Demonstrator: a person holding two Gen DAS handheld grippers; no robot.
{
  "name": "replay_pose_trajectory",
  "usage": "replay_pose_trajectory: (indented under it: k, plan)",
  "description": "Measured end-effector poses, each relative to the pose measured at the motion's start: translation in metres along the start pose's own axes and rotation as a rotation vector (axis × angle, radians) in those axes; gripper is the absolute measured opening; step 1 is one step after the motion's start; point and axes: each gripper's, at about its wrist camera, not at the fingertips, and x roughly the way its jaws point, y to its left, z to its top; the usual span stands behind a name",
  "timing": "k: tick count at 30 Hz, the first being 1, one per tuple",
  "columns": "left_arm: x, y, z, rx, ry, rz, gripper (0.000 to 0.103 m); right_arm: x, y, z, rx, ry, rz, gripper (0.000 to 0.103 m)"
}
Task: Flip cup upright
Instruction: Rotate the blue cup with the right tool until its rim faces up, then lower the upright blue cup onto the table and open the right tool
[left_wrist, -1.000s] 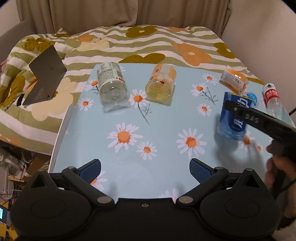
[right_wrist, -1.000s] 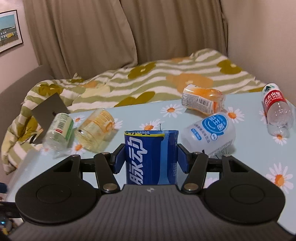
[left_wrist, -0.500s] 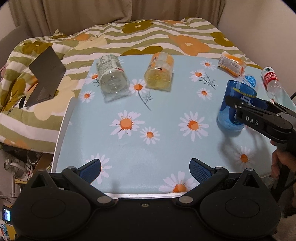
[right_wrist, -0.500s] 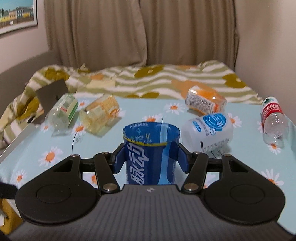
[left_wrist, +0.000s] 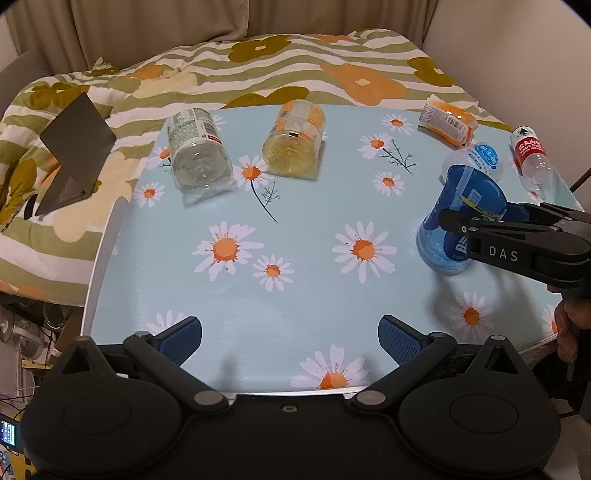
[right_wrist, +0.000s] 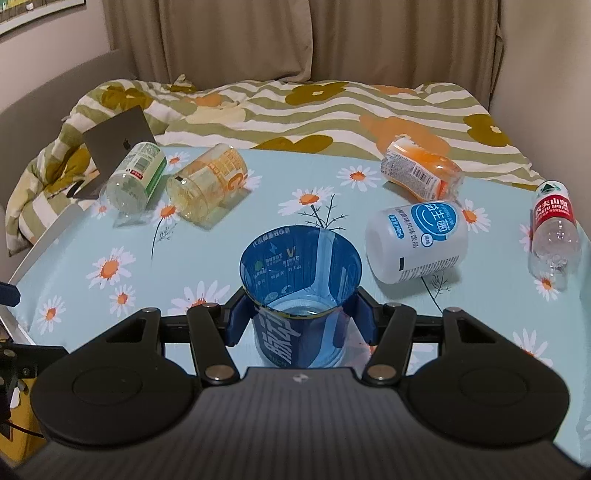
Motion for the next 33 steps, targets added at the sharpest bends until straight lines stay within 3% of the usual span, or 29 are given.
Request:
replay_pose_trajectory:
  k: [11,15,24,33]
  plan:
    - [0.001,-0.004,-0.001,0.003,0.002,-0.011,0.103,0.002,0.002,0.003,-0.017,0.027,-0.003,0.074]
    - [-0.001,-0.006,-0.001,0.005,-0.004,-0.010,0.103,0.001,0.004,0.001,-0.021,0.023,-0.037,0.103]
    - [-0.011,-0.014,-0.001,0.009,-0.028,0.006,0.103,-0.011,-0.006,0.001,0.002,0.051,-0.035,0.103]
    - [-0.055,-0.034,0.008,-0.003,-0.135,0.019,0.103,-0.084,-0.027,0.020,0.055,0.068,-0.016,0.103]
